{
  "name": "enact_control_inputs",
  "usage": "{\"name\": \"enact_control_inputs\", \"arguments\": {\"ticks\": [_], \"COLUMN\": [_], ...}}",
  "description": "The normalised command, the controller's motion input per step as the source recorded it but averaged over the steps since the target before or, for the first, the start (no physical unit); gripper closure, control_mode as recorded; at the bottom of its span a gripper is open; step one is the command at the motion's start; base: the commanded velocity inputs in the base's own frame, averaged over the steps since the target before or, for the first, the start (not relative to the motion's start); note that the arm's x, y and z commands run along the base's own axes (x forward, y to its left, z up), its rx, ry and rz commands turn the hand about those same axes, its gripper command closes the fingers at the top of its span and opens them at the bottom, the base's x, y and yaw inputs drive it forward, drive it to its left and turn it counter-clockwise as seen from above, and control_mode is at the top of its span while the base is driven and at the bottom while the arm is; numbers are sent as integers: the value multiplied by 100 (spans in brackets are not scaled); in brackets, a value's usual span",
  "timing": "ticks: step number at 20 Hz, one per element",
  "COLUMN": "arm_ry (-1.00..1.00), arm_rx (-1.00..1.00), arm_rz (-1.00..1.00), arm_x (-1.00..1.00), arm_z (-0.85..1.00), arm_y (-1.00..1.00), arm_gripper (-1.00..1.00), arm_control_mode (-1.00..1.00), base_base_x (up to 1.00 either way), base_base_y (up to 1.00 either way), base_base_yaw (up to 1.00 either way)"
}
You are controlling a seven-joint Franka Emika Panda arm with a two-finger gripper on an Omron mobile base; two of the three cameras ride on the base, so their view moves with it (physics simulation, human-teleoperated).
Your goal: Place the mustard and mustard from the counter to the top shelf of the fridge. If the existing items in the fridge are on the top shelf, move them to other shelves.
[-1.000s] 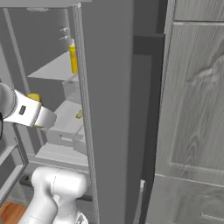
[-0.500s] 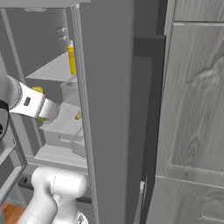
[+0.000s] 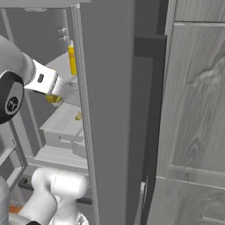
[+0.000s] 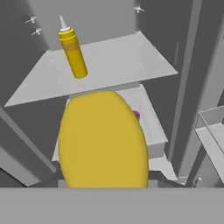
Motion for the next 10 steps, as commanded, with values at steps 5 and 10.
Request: {"name": "enact_control_inputs", "arguments": {"ticks": [5,10], "arm_ry": [-7,-6], "arm_rx": [0,0], "arm_rz": [-3,-1], "arm_x": [41,63], "arm_z": [21,5], "arm_y": [-27,-7], "arm_gripper": [100,100], "arm_control_mode": [-100,-100], "base_base_x": [0,0], "base_base_y": [0,0], "base_base_yaw": [0,0]}}
